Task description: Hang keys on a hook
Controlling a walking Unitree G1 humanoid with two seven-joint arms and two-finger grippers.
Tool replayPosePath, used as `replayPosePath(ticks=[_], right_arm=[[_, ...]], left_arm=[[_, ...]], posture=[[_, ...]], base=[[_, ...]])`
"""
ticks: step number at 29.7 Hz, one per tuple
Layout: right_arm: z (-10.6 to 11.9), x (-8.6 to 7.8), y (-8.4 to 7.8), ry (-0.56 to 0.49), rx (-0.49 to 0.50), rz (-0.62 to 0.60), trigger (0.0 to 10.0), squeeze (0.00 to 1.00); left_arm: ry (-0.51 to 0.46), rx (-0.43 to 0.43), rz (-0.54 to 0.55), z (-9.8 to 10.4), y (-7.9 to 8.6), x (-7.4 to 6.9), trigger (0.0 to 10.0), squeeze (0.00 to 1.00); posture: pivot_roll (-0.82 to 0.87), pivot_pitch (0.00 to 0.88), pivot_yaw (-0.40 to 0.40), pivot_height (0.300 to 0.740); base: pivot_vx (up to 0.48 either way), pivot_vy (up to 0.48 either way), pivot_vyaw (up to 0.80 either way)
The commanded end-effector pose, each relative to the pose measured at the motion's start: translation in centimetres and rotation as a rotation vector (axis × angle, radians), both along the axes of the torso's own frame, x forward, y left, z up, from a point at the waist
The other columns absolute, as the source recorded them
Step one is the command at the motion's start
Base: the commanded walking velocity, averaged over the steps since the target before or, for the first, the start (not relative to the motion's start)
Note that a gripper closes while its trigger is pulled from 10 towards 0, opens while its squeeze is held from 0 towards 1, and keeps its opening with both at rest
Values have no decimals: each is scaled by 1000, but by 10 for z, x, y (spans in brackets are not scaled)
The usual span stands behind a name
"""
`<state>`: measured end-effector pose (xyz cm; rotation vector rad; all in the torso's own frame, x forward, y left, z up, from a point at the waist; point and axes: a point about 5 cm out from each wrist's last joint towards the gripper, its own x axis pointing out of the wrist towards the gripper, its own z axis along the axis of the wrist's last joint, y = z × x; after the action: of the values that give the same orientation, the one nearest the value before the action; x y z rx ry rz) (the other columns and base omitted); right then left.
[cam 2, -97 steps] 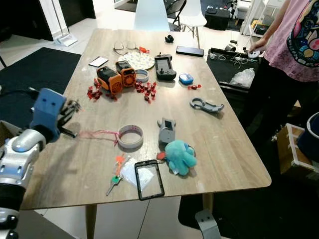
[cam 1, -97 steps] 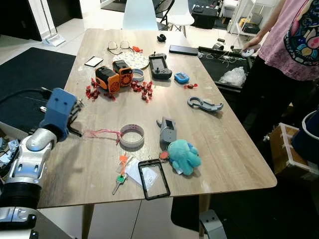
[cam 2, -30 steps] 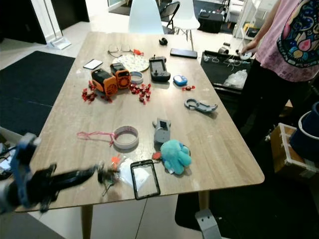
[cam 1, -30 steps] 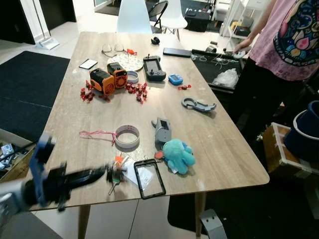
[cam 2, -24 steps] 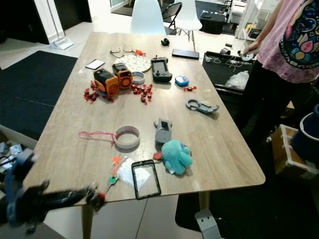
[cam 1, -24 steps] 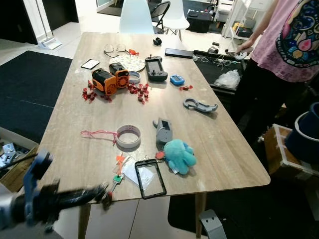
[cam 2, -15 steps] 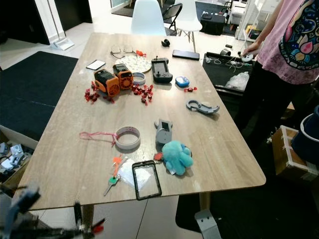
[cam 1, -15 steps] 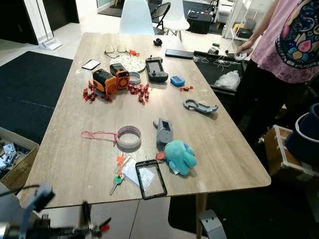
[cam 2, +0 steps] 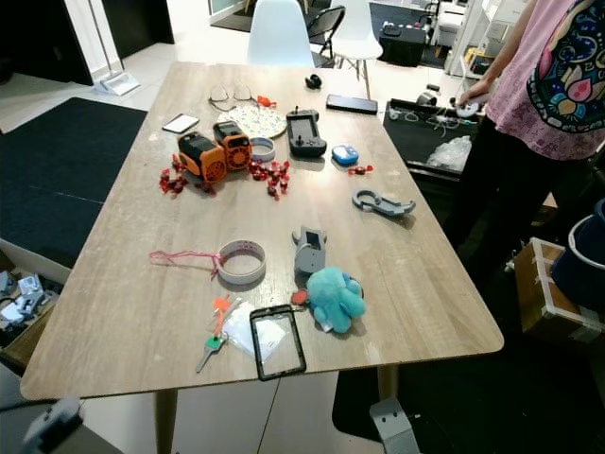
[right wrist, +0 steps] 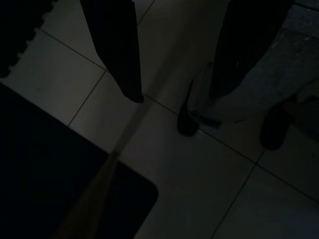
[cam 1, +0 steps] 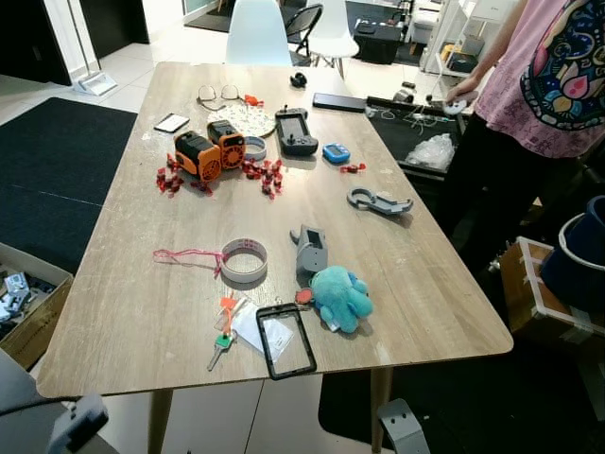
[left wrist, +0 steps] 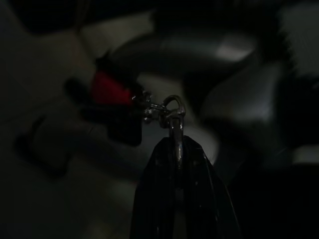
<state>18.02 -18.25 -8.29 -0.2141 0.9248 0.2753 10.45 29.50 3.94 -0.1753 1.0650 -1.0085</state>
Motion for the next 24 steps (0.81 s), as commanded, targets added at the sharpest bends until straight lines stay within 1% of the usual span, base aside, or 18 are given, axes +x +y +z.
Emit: replayPosePath(ticks=[1, 2, 3, 5, 6, 8, 9, 10, 11, 12, 13, 15, 16, 17, 18, 20, 22, 24], right_arm=[[-2, -5, -2, 20, -6, -7, 10000, 0], [-2, -5, -2, 20, -6, -7, 10000, 0], [-2, -5, -2, 20, -5, -7, 10000, 0], [-2, -5, -2, 20, -5, -5, 10000, 0], [-2, -5, -2, 20, -5, -6, 10000, 0], [-2, -5, -2, 20, -5, -6, 10000, 0], [-2, -5, -2, 21, -5, -6, 10000, 0], [-2, -5, -2, 21, -5, -6, 10000, 0], [-2, -5, -2, 21, -6, -7, 10000, 0], [-2, -5, -3, 22, -6, -8, 10000, 0], [-2, -5, -3, 22, -6, -8, 10000, 0], [-3, -5, -3, 22, -6, -10, 10000, 0], [-3, -5, -3, 22, -6, -10, 10000, 0], [-3, -6, -3, 22, -6, -11, 10000, 0], [-3, -6, -3, 22, -6, -11, 10000, 0], [-3, -6, -2, 22, -4, -12, 10000, 0], [-3, -6, -1, 22, -2, -14, 10000, 0], [-3, -6, -1, 21, 0, -17, 10000, 0]], left_arm=[[-31, 62, 18, -16, -4, -4, 0, 0], [-31, 62, 18, -16, -4, -4, 0, 0], [-46, 87, 57, -22, -3, -2, 0, 0], [-112, 137, 129, -36, -4, 2, 0, 0], [-164, 174, 162, -43, -6, 5, 0, 0], [-164, 174, 162, -43, -6, 5, 0, 0], [-199, 206, 195, -49, -7, 8, 0, 0], [-199, 206, 195, -49, -7, 8, 0, 0], [-229, 258, 223, -55, -8, 10, 0, 0], [-229, 329, 281, -66, -9, 11, 0, 0], [-229, 329, 281, -66, -9, 11, 0, 0], [-243, 423, 347, -81, -14, 12, 0, 0], [-243, 423, 347, -81, -14, 12, 0, 0], [-262, 467, 410, -90, -18, 15, 0, 0], [-262, 467, 410, -90, -18, 15, 0, 0], [-280, 531, 513, -98, -20, 16, 0, 0], [-268, 559, 516, -104, -25, 12, 0, 0], [-284, 585, 524, -109, -29, 10, 0, 0]], posture=[[57, 83, -85, 740], [57, 83, -85, 740], [57, 83, -85, 740], [56, 83, -85, 740], [57, 83, -85, 740], [57, 83, -85, 740], [57, 83, -85, 740], [57, 83, -85, 740], [55, 83, -84, 740], [56, 82, -84, 740], [56, 82, -84, 740], [55, 80, -84, 740], [55, 80, -84, 740], [56, 78, -84, 740], [56, 78, -84, 740], [55, 77, -83, 740], [54, 74, -82, 740], [53, 75, -81, 740]], base=[[0, 0, 0], [0, 0, 0], [0, 0, 0], [0, 0, 0], [0, 0, 0], [0, 0, 0], [0, 0, 0], [0, 0, 0], [0, 0, 0], [0, 0, 0], [0, 0, 0], [0, 0, 0], [0, 0, 0], [0, 0, 0], [0, 0, 0], [0, 0, 0], [0, 0, 0], [0, 0, 0]])
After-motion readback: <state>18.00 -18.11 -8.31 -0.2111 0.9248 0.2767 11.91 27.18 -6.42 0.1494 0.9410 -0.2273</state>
